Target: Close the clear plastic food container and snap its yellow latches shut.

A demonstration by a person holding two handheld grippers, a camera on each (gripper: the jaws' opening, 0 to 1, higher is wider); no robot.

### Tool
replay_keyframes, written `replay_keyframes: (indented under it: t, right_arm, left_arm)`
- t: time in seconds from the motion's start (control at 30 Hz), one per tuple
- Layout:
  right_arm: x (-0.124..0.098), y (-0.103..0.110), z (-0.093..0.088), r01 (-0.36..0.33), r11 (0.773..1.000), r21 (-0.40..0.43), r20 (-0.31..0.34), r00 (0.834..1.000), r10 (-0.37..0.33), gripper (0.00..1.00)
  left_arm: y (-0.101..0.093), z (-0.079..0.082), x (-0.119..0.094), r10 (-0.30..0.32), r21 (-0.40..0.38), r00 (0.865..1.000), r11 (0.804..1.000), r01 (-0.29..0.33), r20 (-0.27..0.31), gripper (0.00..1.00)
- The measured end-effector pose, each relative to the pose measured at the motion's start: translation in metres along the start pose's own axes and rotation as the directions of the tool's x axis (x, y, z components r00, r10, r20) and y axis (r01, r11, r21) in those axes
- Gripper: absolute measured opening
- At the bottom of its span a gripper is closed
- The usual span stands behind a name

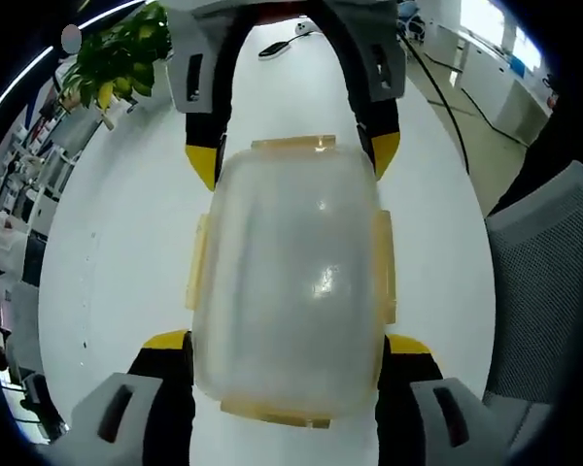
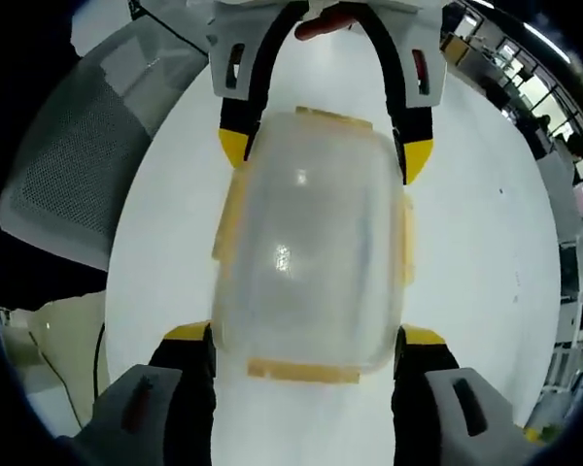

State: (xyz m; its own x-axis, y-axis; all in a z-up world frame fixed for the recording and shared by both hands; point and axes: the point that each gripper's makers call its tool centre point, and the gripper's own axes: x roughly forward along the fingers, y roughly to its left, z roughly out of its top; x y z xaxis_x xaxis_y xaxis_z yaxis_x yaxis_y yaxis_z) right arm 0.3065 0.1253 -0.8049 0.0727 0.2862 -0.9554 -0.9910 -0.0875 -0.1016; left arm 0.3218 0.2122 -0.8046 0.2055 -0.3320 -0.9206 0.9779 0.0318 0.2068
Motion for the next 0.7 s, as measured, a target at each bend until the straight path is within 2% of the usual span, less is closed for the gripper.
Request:
replay_keyframes:
  t: [0.27, 0.7]
  right_arm:
    - [0.005, 0.001, 0.019, -0.01, 0.999, -0.031, 0.004, 1.0, 0.01, 0.72]
    - [0.019, -0.003, 0.062, -0.011, 0.998, -0.055, 0.006, 1.0, 0.011, 0.72]
  left_arm:
    - [-0.005, -0.018, -0.008, 0.01, -0.035, 1.0, 0.999, -0.01, 0.006, 0.73]
    - [-0.005, -0.061, -0.023, 0.021, -0.053, 0.999, 0.998, -0.022, -0.025, 0.73]
